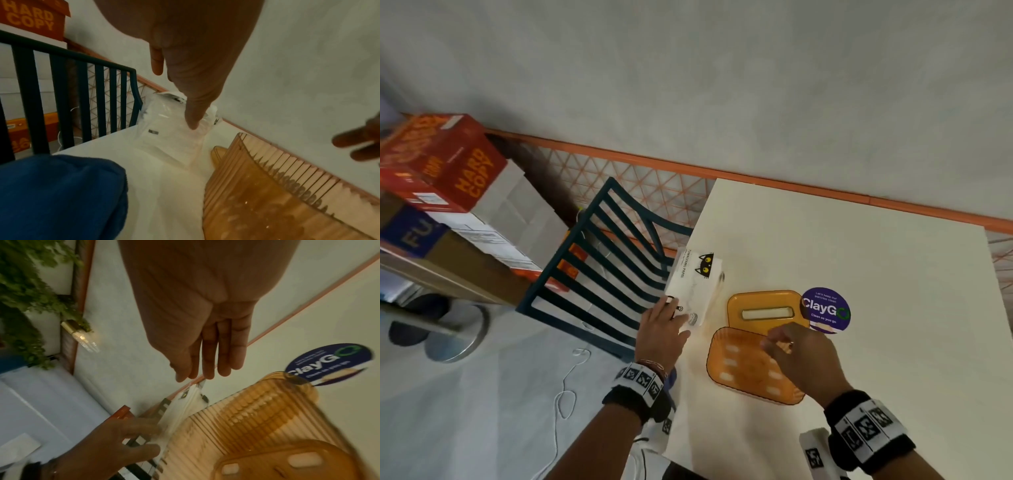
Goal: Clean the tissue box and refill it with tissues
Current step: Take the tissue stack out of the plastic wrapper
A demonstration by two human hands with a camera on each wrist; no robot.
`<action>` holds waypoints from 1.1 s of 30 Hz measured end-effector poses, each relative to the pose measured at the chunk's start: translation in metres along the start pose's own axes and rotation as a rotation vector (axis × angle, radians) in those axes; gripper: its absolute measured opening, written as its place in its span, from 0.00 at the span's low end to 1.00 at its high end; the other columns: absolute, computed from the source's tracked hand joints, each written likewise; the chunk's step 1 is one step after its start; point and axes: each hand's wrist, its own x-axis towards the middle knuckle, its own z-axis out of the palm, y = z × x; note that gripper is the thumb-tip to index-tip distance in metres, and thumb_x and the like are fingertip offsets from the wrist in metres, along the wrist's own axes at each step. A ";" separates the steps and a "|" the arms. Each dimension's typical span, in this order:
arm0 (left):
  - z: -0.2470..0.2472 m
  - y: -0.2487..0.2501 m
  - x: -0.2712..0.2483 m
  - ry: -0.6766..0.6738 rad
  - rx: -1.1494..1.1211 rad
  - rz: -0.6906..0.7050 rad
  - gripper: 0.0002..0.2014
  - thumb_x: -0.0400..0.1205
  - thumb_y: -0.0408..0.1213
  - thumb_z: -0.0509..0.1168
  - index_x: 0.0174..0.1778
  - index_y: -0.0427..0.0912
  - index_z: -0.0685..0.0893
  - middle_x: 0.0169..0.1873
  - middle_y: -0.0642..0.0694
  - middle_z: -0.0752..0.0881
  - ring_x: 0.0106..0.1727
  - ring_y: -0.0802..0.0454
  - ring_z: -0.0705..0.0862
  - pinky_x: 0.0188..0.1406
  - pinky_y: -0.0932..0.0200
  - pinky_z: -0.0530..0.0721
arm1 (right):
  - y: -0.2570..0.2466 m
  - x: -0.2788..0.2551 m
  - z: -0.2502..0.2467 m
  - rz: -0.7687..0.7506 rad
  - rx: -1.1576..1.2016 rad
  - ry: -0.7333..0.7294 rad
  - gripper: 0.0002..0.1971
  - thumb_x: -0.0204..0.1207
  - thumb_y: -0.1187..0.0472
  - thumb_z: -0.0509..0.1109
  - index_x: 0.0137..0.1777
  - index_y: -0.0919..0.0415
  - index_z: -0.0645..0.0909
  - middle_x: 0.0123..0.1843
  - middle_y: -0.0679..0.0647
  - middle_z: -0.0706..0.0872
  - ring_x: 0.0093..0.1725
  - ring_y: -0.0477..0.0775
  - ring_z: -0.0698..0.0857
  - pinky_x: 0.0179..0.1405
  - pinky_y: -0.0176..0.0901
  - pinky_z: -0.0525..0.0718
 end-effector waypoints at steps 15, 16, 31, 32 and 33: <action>0.012 -0.055 -0.014 0.219 -0.865 -0.089 0.10 0.91 0.44 0.60 0.63 0.57 0.85 0.62 0.64 0.89 0.60 0.67 0.86 0.60 0.76 0.81 | -0.120 0.131 0.044 -0.348 -0.461 -0.087 0.54 0.65 0.70 0.78 0.88 0.46 0.55 0.88 0.53 0.64 0.82 0.60 0.70 0.76 0.53 0.75; 0.014 -0.062 -0.012 0.186 -0.972 -0.121 0.09 0.92 0.43 0.59 0.60 0.58 0.84 0.60 0.63 0.90 0.59 0.66 0.88 0.59 0.68 0.86 | -0.124 0.144 0.048 -0.353 -0.474 -0.097 0.54 0.67 0.69 0.78 0.88 0.45 0.53 0.89 0.53 0.61 0.84 0.60 0.67 0.78 0.54 0.73; -0.005 -0.104 0.029 -0.165 -1.890 -0.738 0.14 0.91 0.44 0.62 0.61 0.37 0.86 0.52 0.40 0.94 0.46 0.49 0.93 0.40 0.53 0.88 | -0.182 0.233 0.069 -0.509 -0.542 -0.540 0.65 0.51 0.29 0.84 0.87 0.44 0.55 0.89 0.49 0.58 0.88 0.57 0.55 0.87 0.55 0.55; -0.004 -0.104 0.030 -0.178 -1.893 -0.745 0.15 0.91 0.44 0.62 0.61 0.37 0.87 0.53 0.39 0.94 0.48 0.47 0.92 0.40 0.53 0.87 | -0.182 0.232 0.076 -0.567 -0.493 -0.478 0.57 0.56 0.30 0.82 0.85 0.42 0.61 0.88 0.48 0.63 0.87 0.55 0.59 0.86 0.54 0.57; -0.002 -0.104 0.031 -0.185 -1.895 -0.755 0.15 0.90 0.45 0.62 0.61 0.38 0.87 0.54 0.38 0.94 0.49 0.45 0.92 0.41 0.53 0.87 | -0.182 0.233 0.081 -0.625 -0.455 -0.404 0.47 0.62 0.35 0.81 0.82 0.40 0.68 0.85 0.47 0.68 0.86 0.53 0.63 0.85 0.52 0.59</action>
